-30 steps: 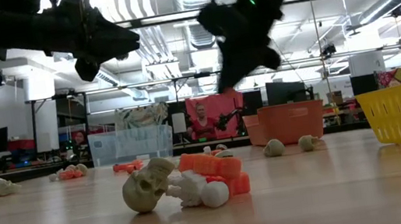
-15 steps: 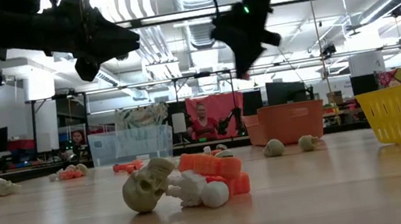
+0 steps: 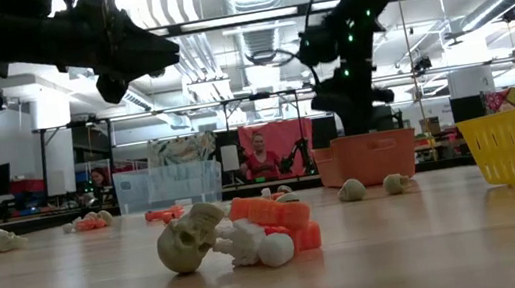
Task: Sort Halloween decoration
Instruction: Put the orange skeleton toy into the orange bin, then put the white skeleton toy into the transparent bin
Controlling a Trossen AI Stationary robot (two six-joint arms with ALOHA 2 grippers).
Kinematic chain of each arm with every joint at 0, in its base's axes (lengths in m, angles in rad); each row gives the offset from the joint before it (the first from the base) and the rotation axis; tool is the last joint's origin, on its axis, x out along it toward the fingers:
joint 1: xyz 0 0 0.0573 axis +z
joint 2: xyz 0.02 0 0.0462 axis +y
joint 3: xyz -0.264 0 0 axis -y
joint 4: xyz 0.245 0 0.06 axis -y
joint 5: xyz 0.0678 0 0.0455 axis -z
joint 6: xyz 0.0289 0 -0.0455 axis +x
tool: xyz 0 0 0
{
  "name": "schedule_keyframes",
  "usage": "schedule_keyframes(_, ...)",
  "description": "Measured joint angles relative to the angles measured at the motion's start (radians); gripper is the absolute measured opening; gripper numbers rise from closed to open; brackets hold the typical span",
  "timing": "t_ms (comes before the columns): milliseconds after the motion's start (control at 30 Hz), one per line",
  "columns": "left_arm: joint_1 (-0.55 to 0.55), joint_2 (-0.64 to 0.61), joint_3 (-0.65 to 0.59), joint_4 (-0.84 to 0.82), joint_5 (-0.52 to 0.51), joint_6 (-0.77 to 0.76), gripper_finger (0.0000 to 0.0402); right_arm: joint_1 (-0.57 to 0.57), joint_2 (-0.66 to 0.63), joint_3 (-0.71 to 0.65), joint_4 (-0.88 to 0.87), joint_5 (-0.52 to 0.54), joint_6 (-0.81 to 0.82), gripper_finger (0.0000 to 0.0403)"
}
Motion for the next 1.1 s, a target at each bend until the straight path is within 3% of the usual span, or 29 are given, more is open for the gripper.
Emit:
schedule_keyframes(200,0.000,0.000,0.000,0.000,-0.005,0.000,0.0075,-0.015,0.056,0.001,0.035,0.000,-0.018,0.0035)
schedule_keyframes(500,0.000,0.000,0.000,-0.003,-0.006,0.000,0.0075,-0.015,0.077,0.002,0.048,-0.003,-0.024,0.0131)
schedule_keyframes(667,0.000,0.000,0.000,-0.007,-0.006,-0.001,0.0075,-0.014,0.051,0.005,0.042,-0.003,-0.015,0.0163)
schedule_keyframes(1100,-0.031,0.000,0.000,-0.016,-0.006,-0.091,0.0075,0.084,-0.127,0.013,0.037,-0.008,-0.005,0.0158)
